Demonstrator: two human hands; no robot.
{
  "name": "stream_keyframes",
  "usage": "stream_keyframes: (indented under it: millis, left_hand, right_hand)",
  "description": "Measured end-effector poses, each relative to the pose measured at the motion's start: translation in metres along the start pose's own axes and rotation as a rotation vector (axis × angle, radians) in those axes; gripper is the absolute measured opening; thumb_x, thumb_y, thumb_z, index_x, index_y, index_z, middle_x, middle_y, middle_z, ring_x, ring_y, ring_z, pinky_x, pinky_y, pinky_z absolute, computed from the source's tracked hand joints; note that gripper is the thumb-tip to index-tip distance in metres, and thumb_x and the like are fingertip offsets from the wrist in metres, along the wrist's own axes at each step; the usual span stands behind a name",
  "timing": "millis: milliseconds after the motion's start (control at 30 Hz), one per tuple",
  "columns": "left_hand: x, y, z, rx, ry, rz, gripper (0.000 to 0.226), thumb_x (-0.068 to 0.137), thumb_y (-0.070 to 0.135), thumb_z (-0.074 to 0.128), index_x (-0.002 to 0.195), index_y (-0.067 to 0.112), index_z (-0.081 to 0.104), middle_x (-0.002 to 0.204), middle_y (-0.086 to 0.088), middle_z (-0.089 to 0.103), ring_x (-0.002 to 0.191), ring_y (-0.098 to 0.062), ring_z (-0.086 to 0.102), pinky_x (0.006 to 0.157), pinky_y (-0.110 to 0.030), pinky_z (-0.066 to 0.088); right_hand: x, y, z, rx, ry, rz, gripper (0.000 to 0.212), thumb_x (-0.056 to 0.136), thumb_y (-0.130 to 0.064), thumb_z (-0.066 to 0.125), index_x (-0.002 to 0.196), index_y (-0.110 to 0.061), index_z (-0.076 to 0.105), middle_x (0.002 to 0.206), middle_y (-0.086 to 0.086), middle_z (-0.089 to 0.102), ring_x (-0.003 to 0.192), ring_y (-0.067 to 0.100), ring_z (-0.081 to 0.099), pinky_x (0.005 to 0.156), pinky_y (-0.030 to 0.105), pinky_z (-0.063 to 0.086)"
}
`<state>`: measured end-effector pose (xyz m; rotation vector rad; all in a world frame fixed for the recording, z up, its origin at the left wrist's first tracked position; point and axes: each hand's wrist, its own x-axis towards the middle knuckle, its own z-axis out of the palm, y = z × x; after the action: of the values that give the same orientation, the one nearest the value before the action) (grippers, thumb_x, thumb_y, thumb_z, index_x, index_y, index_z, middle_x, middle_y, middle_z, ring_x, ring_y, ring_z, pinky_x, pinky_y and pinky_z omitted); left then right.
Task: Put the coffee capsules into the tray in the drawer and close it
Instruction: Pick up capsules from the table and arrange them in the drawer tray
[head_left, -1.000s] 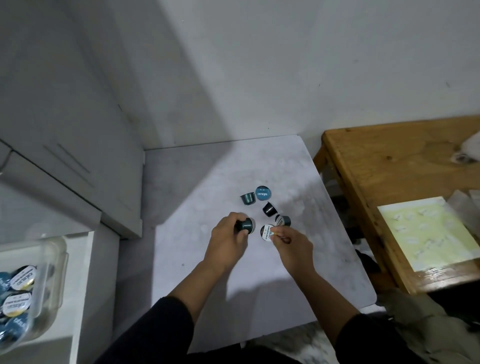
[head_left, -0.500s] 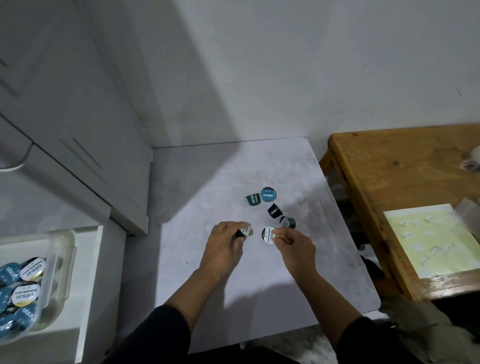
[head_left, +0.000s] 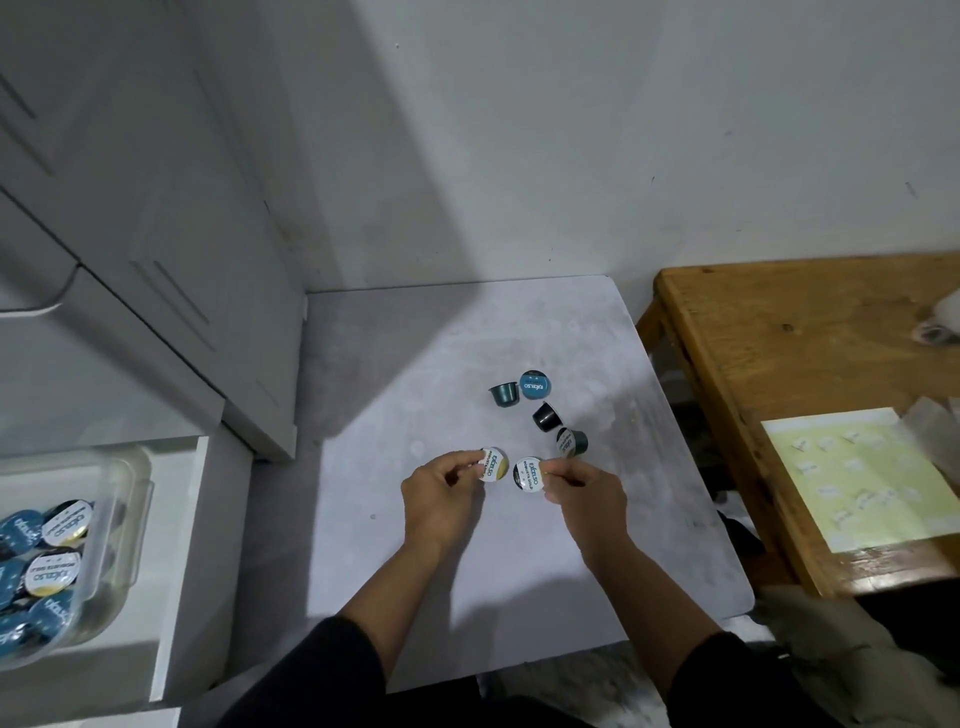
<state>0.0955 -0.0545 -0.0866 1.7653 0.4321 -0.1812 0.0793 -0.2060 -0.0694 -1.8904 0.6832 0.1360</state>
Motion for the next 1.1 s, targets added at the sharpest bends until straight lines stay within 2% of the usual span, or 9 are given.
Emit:
stream_keyframes:
  millis: [100, 233, 300, 433, 600, 733, 867, 1033, 1100]
  left_hand:
    - [-0.004, 0.003, -0.002, -0.096, 0.042, -0.068, 0.017, 0.084, 0.012, 0.065, 0.09, 0.024, 0.075, 0.092, 0.007, 0.073, 0.081, 0.001, 0.063, 0.07, -0.001, 0.046]
    - [-0.016, 0.015, -0.011, -0.313, 0.061, -0.073, 0.026, 0.083, 0.01, 0.065, 0.079, 0.034, 0.075, 0.093, 0.009, 0.074, 0.093, -0.01, 0.068, 0.089, -0.026, 0.051]
    - [-0.025, 0.026, -0.019, -0.429, 0.086, -0.058, 0.025, 0.084, 0.007, 0.064, 0.083, 0.029, 0.075, 0.091, 0.009, 0.074, 0.09, -0.008, 0.068, 0.086, -0.024, 0.051]
    - [-0.049, 0.054, -0.043, -0.655, 0.147, 0.003, 0.022, 0.085, 0.002, 0.061, 0.091, 0.019, 0.072, 0.09, 0.007, 0.073, 0.085, -0.004, 0.068, 0.076, -0.012, 0.053]
    - [-0.081, 0.072, -0.09, -0.764, 0.215, 0.062, 0.022, 0.086, -0.001, 0.058, 0.099, 0.013, 0.069, 0.096, 0.0, 0.071, 0.087, -0.005, 0.067, 0.081, -0.012, 0.053]
    - [-0.099, 0.073, -0.138, -0.752, 0.322, 0.097, 0.023, 0.086, 0.002, 0.059, 0.097, 0.019, 0.07, 0.094, 0.005, 0.073, 0.09, -0.006, 0.067, 0.082, -0.015, 0.053]
    - [-0.102, 0.068, -0.195, -0.854, 0.463, 0.108, 0.025, 0.086, -0.003, 0.056, 0.107, 0.008, 0.067, 0.09, 0.003, 0.073, 0.09, -0.009, 0.066, 0.084, -0.019, 0.054]
    - [-0.097, 0.047, -0.283, -0.84, 0.556, 0.067, 0.024, 0.087, -0.004, 0.054, 0.103, 0.009, 0.067, 0.092, -0.003, 0.069, 0.07, 0.001, 0.067, 0.063, -0.007, 0.053]
    - [-0.091, 0.035, -0.325, -0.8, 0.561, 0.035, 0.024, 0.088, -0.004, 0.053, 0.099, 0.012, 0.068, 0.092, -0.003, 0.069, 0.074, -0.002, 0.068, 0.061, -0.01, 0.053]
  right_hand:
    - [-0.008, -0.006, -0.004, 0.068, 0.008, 0.017, 0.03, 0.079, -0.01, 0.064, 0.066, -0.035, 0.07, 0.076, -0.001, 0.072, 0.083, 0.023, 0.068, 0.082, 0.045, 0.056]
    - [-0.02, -0.025, -0.009, 0.173, -0.006, -0.024, 0.038, 0.076, -0.002, 0.061, 0.061, -0.036, 0.072, 0.077, 0.004, 0.072, 0.078, 0.027, 0.066, 0.079, 0.042, 0.055]
    - [-0.03, -0.038, -0.011, 0.196, -0.034, -0.109, 0.041, 0.075, 0.001, 0.062, 0.063, -0.037, 0.073, 0.079, 0.005, 0.072, 0.078, 0.023, 0.064, 0.075, 0.037, 0.053]
    - [-0.056, -0.07, -0.006, 0.446, -0.154, -0.17, 0.024, 0.081, 0.005, 0.062, 0.081, -0.016, 0.072, 0.079, 0.002, 0.072, 0.082, 0.022, 0.067, 0.078, 0.029, 0.056]
    - [-0.093, -0.107, 0.01, 0.574, -0.292, -0.234, 0.019, 0.082, 0.006, 0.06, 0.094, -0.003, 0.07, 0.08, 0.0, 0.072, 0.075, 0.01, 0.065, 0.072, 0.017, 0.055]
    - [-0.125, -0.128, 0.037, 0.53, -0.396, -0.248, 0.018, 0.082, 0.001, 0.062, 0.089, -0.013, 0.072, 0.085, 0.003, 0.072, 0.074, 0.011, 0.066, 0.077, 0.021, 0.055]
    - [-0.153, -0.144, 0.079, 0.46, -0.46, -0.282, 0.022, 0.081, 0.0, 0.064, 0.082, -0.019, 0.073, 0.082, 0.001, 0.074, 0.071, 0.009, 0.068, 0.074, 0.019, 0.056]
    - [-0.188, -0.158, 0.15, 0.373, -0.554, -0.295, 0.023, 0.08, 0.002, 0.064, 0.078, -0.019, 0.073, 0.08, 0.002, 0.073, 0.072, 0.014, 0.066, 0.072, 0.02, 0.054]
    - [-0.202, -0.164, 0.184, 0.338, -0.603, -0.292, 0.022, 0.081, 0.001, 0.064, 0.078, -0.019, 0.072, 0.079, -0.001, 0.072, 0.07, 0.012, 0.066, 0.066, 0.015, 0.054]
